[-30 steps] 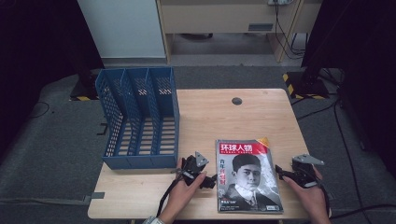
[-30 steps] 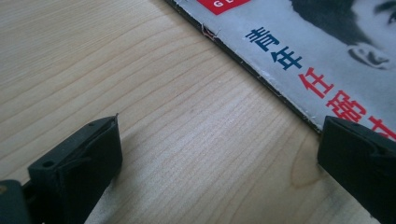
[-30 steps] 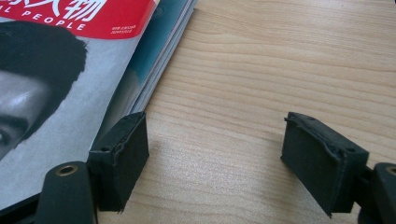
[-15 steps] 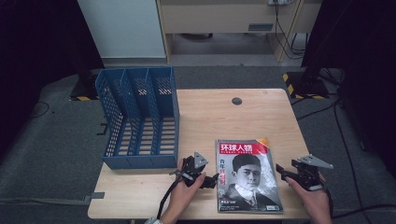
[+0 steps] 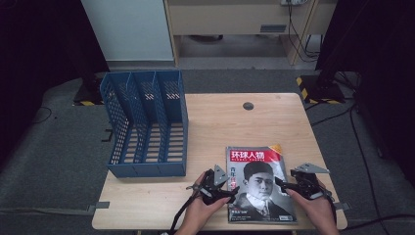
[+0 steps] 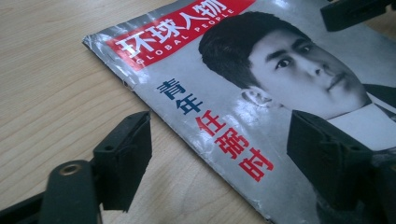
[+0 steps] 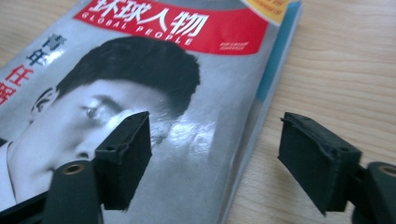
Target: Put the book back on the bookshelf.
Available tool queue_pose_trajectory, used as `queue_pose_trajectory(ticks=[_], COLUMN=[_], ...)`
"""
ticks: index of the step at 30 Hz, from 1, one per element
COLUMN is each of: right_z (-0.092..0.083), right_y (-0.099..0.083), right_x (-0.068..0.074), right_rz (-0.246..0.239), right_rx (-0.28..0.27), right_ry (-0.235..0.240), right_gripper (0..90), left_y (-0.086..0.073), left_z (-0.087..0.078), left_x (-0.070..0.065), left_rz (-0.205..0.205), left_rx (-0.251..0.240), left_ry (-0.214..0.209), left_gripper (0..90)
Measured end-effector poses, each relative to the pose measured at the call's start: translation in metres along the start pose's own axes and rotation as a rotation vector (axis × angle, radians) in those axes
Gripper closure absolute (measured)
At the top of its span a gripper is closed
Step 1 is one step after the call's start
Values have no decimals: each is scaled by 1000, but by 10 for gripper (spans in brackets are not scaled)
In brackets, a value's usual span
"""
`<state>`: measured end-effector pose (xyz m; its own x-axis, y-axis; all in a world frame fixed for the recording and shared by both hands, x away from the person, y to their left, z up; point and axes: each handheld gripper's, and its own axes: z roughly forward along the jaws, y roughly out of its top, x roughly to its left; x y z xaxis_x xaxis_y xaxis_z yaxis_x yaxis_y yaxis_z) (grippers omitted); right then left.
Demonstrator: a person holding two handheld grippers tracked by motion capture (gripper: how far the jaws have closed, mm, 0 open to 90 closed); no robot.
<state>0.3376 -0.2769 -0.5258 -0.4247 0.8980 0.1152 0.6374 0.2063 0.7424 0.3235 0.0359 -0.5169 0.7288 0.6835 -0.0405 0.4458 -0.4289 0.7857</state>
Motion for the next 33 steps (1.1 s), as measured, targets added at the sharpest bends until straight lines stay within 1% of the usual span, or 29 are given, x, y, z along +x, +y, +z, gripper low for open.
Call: queue_pose_trajectory(ticks=[1,2,4,6,7,9,11,12,14,15,16,17,18,19,20,21,22,23,24,26,27,28,29,30,33], right_z=[0,3,3,5,5,4,-1,-1,-7,-7,-9,-13,-16,-16,-21,-21,-24,-24,-24,-24,-20,-18,-18,-13,-8], right_y=[0,0,0,-1,-1,-1,0,0,0,0,1,1,2,2,2,2,2,2,1,-1,-2,-3,-3,-3,-2], right_x=[0,1,1,3,4,5,5,5,7,7,8,11,12,12,15,15,17,17,17,18,17,16,16,15,13], right_rz=[0,-6,-4,-10,-15,-29,-15,-15,-31,-31,-33,-35,-32,-32,-33,-33,-31,-31,-41,-37,-35,-35,-35,-29,-20], right_rx=[0,12,19,29,31,30,7,7,-21,-21,-32,-46,-52,-52,-63,-63,-71,-71,-65,-61,-57,-52,-52,-32,-25], right_ry=[0,0,3,9,11,-4,0,0,-7,-7,-6,5,19,19,44,44,58,58,66,67,77,88,88,101,100], right_gripper=[271,291,302,335,334,368,429,429,494,494,507,534,543,543,568,568,579,579,579,563,495,449,449,413,421], left_y=[0,-2,-3,-6,-7,-9,-9,-9,-10,-10,-10,-11,-12,-12,-13,-13,-13,-13,-13,-13,-12,-12,-12,-12,-12], left_z=[0,2,3,5,7,10,11,11,12,12,12,12,12,12,12,12,12,12,12,12,12,12,12,13,13], left_x=[0,-3,-4,-4,-5,-6,-8,-8,-8,-8,-8,-8,-8,-8,-8,-8,-8,-8,-8,-8,-8,-8,-8,-8,-7], left_rz=[0,20,26,16,15,21,16,16,11,11,7,2,-7,-7,-12,-11,-10,-10,-10,-6,-3,-3,-3,-3,-6], left_rx=[0,16,23,36,41,62,66,66,64,64,60,57,51,51,46,45,45,45,44,44,45,46,46,45,44], left_ry=[0,-2,2,-9,-14,-32,-32,-32,-28,-28,-25,-25,-30,-30,-30,-29,-28,-28,-29,-28,-29,-30,-30,-31,-33], left_gripper=[301,349,367,377,385,425,432,432,432,431,431,430,428,426,425,425,427,427,427,428,428,426,425,423,419])
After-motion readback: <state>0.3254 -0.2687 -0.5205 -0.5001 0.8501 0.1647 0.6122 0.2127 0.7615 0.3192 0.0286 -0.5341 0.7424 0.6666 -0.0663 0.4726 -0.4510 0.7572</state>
